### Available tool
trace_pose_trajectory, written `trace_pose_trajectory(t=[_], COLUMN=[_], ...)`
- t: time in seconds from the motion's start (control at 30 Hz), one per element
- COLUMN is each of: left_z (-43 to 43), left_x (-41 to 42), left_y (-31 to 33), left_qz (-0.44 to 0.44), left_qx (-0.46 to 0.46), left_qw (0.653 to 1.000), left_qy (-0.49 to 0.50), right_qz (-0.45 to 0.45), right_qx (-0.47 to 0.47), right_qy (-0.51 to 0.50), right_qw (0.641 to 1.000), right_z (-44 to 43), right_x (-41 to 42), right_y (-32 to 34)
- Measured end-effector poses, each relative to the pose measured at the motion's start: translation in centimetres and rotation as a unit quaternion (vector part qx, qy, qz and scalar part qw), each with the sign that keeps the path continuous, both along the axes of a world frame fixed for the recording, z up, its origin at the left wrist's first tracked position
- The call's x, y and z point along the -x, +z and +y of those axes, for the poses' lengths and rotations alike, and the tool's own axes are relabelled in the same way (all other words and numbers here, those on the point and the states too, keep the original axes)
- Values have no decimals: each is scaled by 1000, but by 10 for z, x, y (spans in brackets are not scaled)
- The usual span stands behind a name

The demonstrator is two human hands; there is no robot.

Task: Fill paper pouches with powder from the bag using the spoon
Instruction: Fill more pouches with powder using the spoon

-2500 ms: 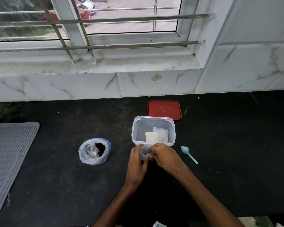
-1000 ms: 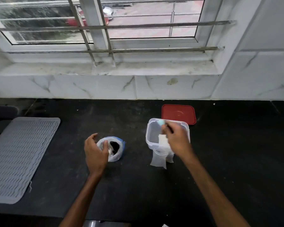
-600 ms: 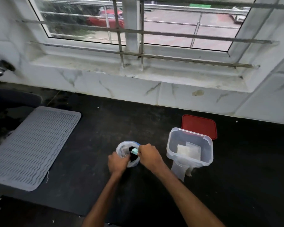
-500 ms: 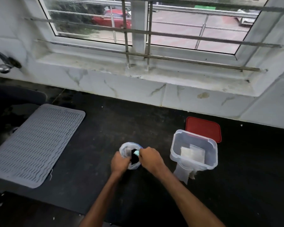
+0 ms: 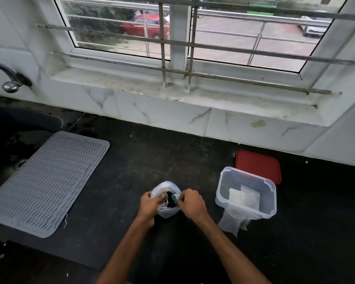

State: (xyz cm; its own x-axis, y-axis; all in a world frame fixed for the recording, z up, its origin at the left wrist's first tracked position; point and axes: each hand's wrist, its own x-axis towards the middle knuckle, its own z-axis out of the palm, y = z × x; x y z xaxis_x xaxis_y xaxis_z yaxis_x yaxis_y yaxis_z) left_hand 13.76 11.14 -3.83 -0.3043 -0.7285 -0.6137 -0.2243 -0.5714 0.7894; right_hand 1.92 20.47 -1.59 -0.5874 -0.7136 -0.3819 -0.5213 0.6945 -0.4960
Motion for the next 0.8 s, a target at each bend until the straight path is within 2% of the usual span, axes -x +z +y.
trace_pose_trajectory(t=[0.13, 0.47, 0.6, 0.8], left_z=[-1, 4, 7, 6], left_x=[0, -7, -11, -14], left_y=[-4, -12, -14, -7], left_qz=[66, 126, 156, 107], left_qx=[-73, -61, -35, 9], left_qw=[994, 987, 986, 994], left_qy=[39, 78, 51, 31], right_qz=[-65, -234, -263, -295], right_qx=[22, 0, -13, 6], right_qy=[-40, -130, -150, -165], right_qw=[997, 964, 953, 941], right_z=[5, 7, 5, 7], right_x=[0, 3, 3, 3], right_y=[-10, -18, -16, -9])
